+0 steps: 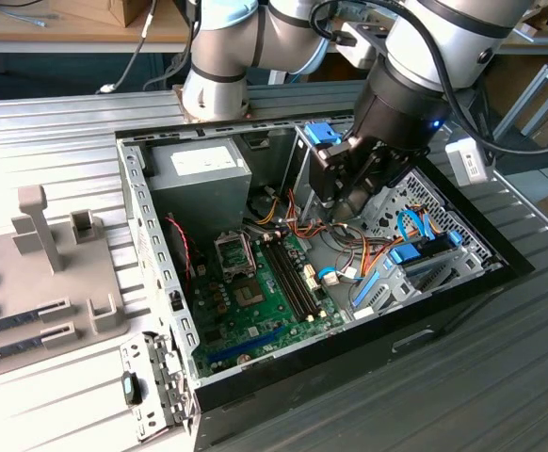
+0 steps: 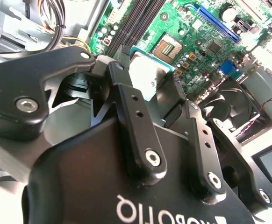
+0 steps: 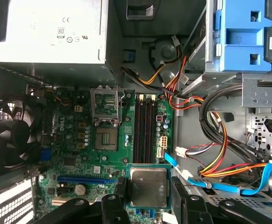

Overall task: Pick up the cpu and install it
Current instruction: 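Place the cpu into insertion slot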

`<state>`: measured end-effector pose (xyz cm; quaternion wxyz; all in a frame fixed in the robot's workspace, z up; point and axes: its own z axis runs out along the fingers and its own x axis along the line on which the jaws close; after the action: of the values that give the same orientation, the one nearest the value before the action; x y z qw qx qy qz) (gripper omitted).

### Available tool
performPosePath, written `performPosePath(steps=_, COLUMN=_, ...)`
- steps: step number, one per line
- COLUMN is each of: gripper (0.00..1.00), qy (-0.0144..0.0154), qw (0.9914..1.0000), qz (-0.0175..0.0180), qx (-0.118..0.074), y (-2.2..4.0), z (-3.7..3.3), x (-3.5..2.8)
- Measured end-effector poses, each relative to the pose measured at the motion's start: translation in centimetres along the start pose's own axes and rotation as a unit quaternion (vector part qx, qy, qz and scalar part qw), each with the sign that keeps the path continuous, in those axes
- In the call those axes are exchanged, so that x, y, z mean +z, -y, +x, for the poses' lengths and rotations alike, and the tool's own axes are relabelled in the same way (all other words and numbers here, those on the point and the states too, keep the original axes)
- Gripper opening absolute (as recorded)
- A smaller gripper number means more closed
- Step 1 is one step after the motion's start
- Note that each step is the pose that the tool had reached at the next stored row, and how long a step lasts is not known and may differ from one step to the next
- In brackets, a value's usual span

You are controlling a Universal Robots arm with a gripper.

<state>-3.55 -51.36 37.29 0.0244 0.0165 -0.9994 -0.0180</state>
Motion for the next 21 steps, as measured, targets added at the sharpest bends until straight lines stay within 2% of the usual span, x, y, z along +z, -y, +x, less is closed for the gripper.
performPosePath(steps=21, gripper=0.47, qy=0.0001, qw=1.00000, qz=-0.0020, qx=0.000, y=0.04, z=0.07, x=1.09)
